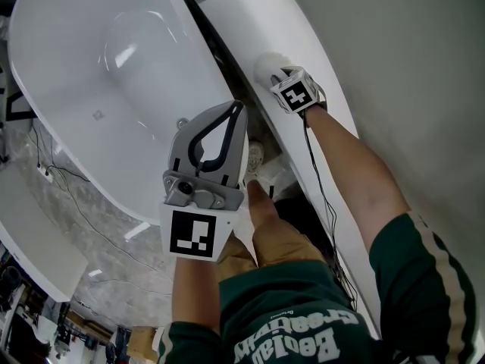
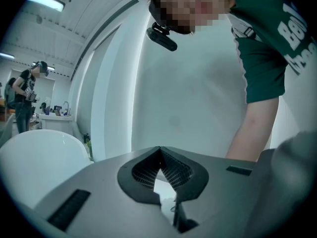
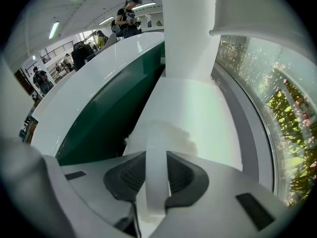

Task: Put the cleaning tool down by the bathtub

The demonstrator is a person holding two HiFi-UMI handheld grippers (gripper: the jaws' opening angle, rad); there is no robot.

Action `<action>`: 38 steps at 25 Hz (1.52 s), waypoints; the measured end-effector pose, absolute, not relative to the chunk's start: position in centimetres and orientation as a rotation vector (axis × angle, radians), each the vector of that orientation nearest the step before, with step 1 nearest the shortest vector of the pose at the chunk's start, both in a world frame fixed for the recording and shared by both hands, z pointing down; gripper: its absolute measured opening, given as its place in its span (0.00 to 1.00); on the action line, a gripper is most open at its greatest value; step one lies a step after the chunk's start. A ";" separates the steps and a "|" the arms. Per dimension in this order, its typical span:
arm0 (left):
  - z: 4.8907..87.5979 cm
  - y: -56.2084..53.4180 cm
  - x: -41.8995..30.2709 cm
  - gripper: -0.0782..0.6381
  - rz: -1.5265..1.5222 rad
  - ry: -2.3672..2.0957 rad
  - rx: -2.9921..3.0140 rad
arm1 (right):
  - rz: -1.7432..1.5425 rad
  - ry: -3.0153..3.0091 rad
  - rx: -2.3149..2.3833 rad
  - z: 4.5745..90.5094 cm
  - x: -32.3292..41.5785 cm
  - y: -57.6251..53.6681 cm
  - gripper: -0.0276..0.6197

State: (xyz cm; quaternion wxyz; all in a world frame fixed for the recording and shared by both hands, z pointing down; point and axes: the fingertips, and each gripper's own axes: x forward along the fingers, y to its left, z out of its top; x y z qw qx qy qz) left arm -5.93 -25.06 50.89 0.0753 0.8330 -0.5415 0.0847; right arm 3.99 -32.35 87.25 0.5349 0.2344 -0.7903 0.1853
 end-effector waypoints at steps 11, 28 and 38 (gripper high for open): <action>50.4 -24.2 -5.3 0.11 0.236 -1.604 2.508 | 0.462 -1.973 0.516 86.4 2.9 -30.9 0.37; 50.0 -22.7 -4.3 0.11 0.212 -1.584 2.522 | 0.303 -2.003 0.608 84.2 5.6 -30.8 0.38; 48.9 -22.2 -3.3 0.11 0.209 -1.543 2.548 | 0.292 -2.032 0.611 82.6 5.5 -30.6 0.38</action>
